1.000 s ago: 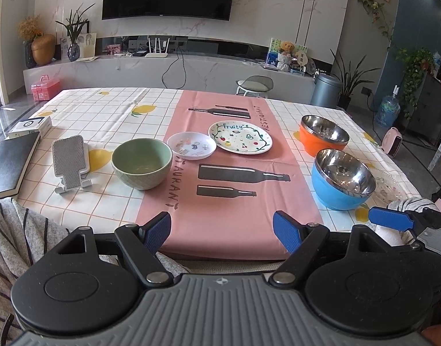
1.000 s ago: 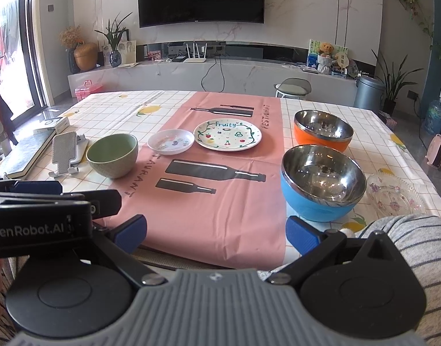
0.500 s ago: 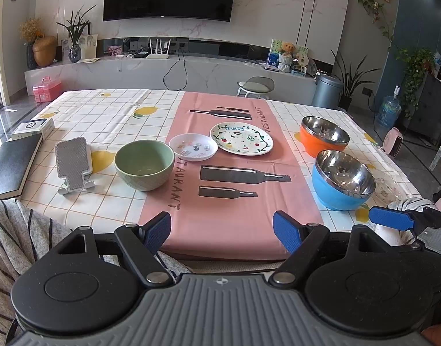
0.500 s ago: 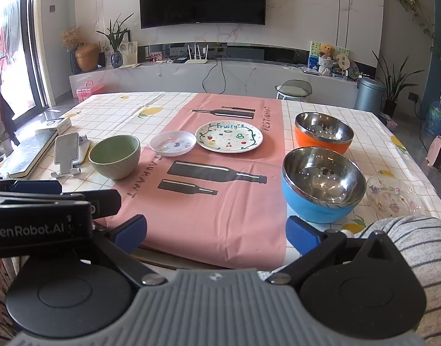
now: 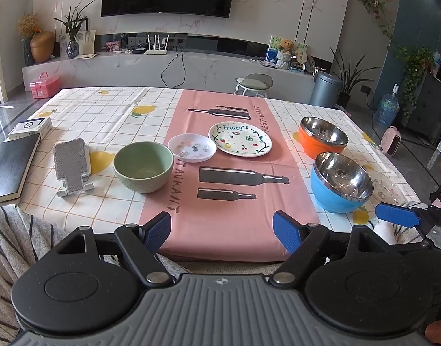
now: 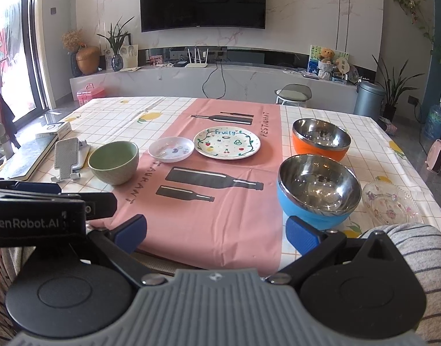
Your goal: Organize plates and bowls
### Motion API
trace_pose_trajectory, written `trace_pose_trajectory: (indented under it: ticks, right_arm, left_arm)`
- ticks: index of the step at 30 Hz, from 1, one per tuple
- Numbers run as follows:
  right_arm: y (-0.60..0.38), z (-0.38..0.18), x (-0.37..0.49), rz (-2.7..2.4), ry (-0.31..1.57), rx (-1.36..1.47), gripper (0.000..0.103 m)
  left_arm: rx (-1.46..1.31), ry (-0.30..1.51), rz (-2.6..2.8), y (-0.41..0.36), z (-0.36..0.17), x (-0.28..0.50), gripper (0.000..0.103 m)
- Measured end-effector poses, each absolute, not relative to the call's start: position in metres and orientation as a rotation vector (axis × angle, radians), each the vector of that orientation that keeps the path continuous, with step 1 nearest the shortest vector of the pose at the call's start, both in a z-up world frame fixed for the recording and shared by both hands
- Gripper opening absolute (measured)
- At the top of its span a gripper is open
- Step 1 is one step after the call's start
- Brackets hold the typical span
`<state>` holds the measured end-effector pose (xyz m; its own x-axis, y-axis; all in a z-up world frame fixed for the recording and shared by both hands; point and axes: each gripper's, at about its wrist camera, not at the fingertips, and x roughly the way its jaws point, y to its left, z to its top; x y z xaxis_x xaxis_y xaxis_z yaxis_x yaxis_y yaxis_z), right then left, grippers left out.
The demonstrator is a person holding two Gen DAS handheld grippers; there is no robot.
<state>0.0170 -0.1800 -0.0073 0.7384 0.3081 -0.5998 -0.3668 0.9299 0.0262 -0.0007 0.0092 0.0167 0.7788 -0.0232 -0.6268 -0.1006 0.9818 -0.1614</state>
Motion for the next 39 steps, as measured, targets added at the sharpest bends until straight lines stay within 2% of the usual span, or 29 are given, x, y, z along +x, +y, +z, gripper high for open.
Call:
trace_pose_trajectory:
  ticks: [6, 17, 21, 31, 39]
  right_arm:
    - [-0.210, 0.008, 0.028, 0.319, 0.617, -0.059, 0.100]
    - [-0.314, 0.022, 0.055, 0.088, 0.610, 0.083, 0.100]
    - [-0.337, 0.022, 0.064, 0.045, 0.612, 0.099, 0.100]
    - [-0.344, 0.017, 0.094, 0.085, 0.661, 0.129, 0.100]
    - [-0.344, -0.008, 0.132, 0.061, 0.745, 0.213, 0.100]
  left_arm:
    - [-0.140, 0.651, 0.034, 0.011, 0.029, 0.009, 0.094]
    - [-0.140, 0.722, -0.067, 0.008, 0.035, 0.042, 0.090]
    - [-0.050, 0.725, -0.082, -0.004, 0.040, 0.056, 0.090]
    - [-0.033, 0.801, -0.183, -0.026, 0.051, 0.114, 0.090]
    - [-0.001, 0.910, -0.253, -0.056, 0.027, 0.156, 0.089]
